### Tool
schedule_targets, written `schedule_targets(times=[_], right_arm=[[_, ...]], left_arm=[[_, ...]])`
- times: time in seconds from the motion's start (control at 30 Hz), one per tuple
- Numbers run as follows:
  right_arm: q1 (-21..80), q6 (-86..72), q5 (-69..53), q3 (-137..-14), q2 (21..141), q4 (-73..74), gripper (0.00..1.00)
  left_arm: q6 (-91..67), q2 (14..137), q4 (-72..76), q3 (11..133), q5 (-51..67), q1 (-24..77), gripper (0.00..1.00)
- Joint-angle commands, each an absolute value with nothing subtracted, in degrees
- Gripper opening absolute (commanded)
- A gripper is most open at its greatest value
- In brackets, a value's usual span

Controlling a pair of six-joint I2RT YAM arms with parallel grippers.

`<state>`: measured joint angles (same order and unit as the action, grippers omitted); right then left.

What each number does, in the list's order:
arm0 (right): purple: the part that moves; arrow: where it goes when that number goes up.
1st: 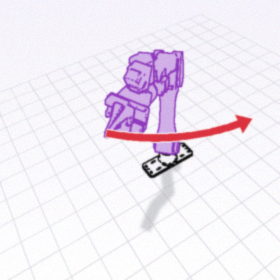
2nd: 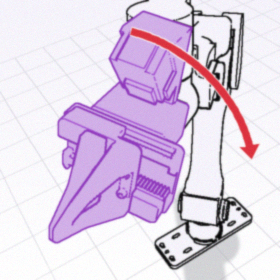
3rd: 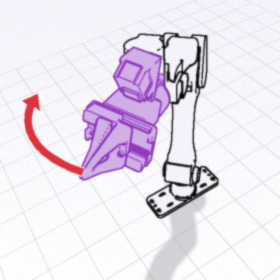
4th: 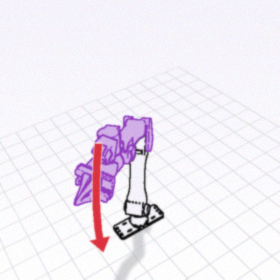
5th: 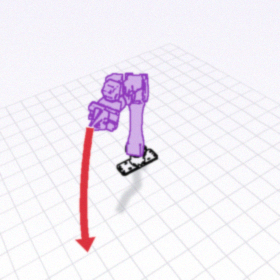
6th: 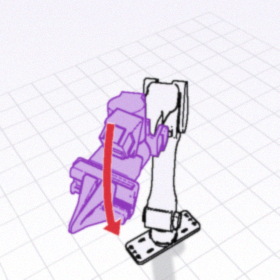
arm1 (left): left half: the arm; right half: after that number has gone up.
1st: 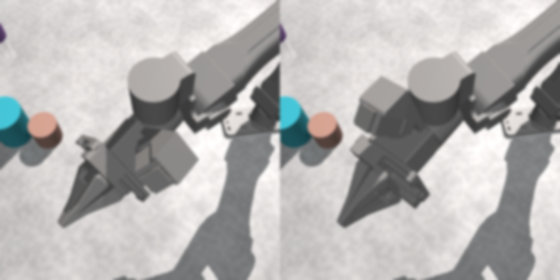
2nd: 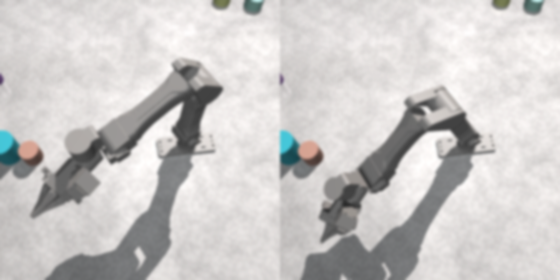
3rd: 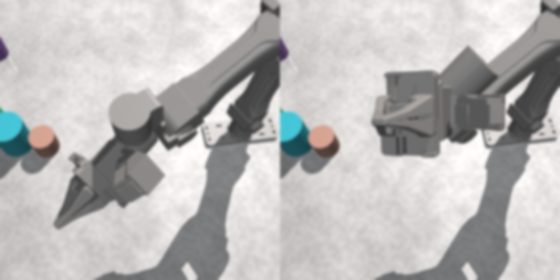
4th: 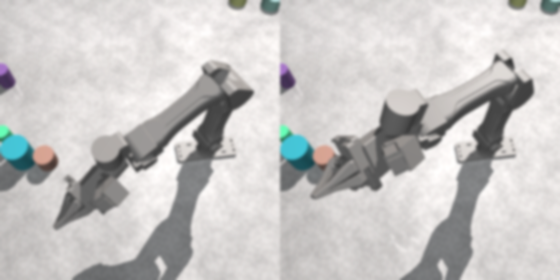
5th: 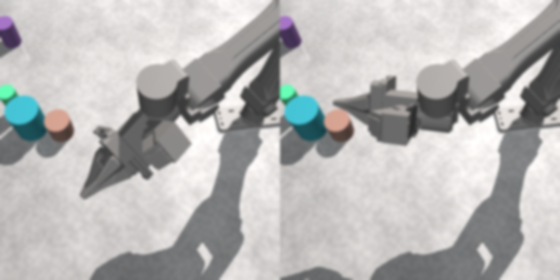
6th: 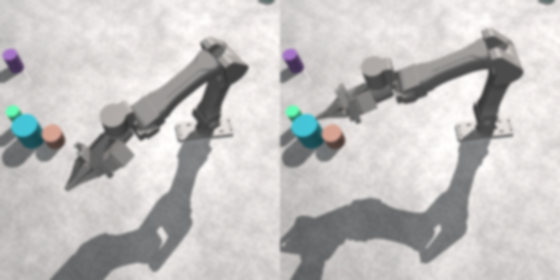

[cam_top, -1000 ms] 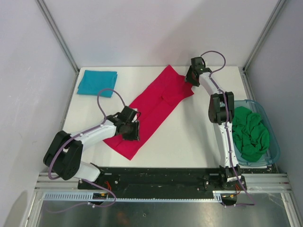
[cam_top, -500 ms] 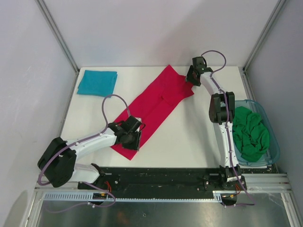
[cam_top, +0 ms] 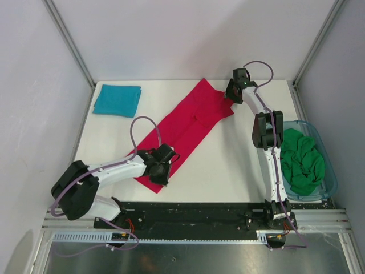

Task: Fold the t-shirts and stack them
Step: Rotate the tshirt 75 degrees

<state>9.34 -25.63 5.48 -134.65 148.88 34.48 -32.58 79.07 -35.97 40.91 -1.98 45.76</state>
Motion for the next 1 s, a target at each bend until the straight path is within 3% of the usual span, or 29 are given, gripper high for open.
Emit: schedule_targets(times=[0.0, 0.17, 0.3, 0.53, 0.77, 0.97], right_arm=[[8.8, -25.3, 5.4, -136.1, 150.4, 36.8, 0.58], [8.5, -25.3, 6.1, -136.2, 150.6, 36.7, 0.58], [8.0, -25.4, 6.6, -136.4, 150.5, 35.9, 0.62], [7.4, -26.2, 7.0, -136.9, 150.9, 35.2, 0.59], [6.9, -27.0, 8.0, -137.0, 150.9, 33.5, 0.44], [6.6, -27.1, 8.1, -138.3, 151.4, 31.8, 0.42]], left_arm=[[-33.6, 80.2, -36.1, 43.3, -4.8, 46.3, 0.31], [-33.0, 81.3, -36.1, 44.7, -4.8, 47.6, 0.13], [-32.6, 83.9, -36.1, 47.2, -3.6, 49.9, 0.05], [-33.0, 89.3, -36.0, 53.1, -1.7, 54.7, 0.0], [-33.0, 94.6, -36.0, 59.7, 0.3, 58.3, 0.0], [-33.0, 99.3, -36.1, 65.5, 3.1, 60.5, 0.0]])
